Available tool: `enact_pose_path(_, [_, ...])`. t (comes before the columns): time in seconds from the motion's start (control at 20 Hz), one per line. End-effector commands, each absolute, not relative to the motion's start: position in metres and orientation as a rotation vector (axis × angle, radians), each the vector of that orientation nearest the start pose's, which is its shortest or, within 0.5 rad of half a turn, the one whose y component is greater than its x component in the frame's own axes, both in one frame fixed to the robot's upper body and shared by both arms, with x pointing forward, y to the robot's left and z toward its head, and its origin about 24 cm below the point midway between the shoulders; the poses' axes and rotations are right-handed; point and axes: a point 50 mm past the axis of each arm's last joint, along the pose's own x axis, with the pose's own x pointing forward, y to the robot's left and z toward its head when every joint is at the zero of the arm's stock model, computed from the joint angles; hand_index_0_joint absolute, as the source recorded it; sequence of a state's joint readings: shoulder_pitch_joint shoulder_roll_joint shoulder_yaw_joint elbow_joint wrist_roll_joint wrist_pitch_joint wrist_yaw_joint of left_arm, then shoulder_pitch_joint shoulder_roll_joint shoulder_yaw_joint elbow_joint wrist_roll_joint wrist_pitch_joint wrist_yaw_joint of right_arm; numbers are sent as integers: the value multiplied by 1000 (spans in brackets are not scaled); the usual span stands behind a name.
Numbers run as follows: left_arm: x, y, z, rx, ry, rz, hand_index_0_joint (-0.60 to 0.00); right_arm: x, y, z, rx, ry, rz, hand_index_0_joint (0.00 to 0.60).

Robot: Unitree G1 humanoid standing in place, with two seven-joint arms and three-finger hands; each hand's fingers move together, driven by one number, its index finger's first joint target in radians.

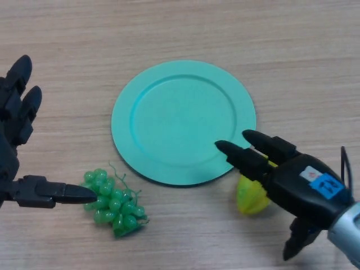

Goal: Pick up the yellow starfruit and place it on the plate

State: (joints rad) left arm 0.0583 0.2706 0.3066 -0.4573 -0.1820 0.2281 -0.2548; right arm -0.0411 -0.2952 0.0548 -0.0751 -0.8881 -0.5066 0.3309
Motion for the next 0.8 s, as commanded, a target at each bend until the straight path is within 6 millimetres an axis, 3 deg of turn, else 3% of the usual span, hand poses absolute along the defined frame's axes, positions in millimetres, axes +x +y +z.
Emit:
enact_pose_path(0.05, [215, 244, 167, 230, -393, -4, 0, 247, -135, 101, -1251, -607, 522, 0])
enact_pose_path(0.35, [214, 247, 165, 230, -404, 14, 0, 262, -131, 92, -1320, -637, 526, 0])
enact_pose_path(0.5, [214, 248, 165, 228, -403, 16, 0, 265, -134, 91, -1363, -645, 530, 401])
enact_pose_path(0.6, [214, 249, 163, 219, -393, 21, 0, 270, -140, 90, -1340, -611, 504, 600])
enact_pose_path(0.8, [216, 249, 161, 221, -357, 5, 0, 274, -147, 102, -1175, -594, 368, 600])
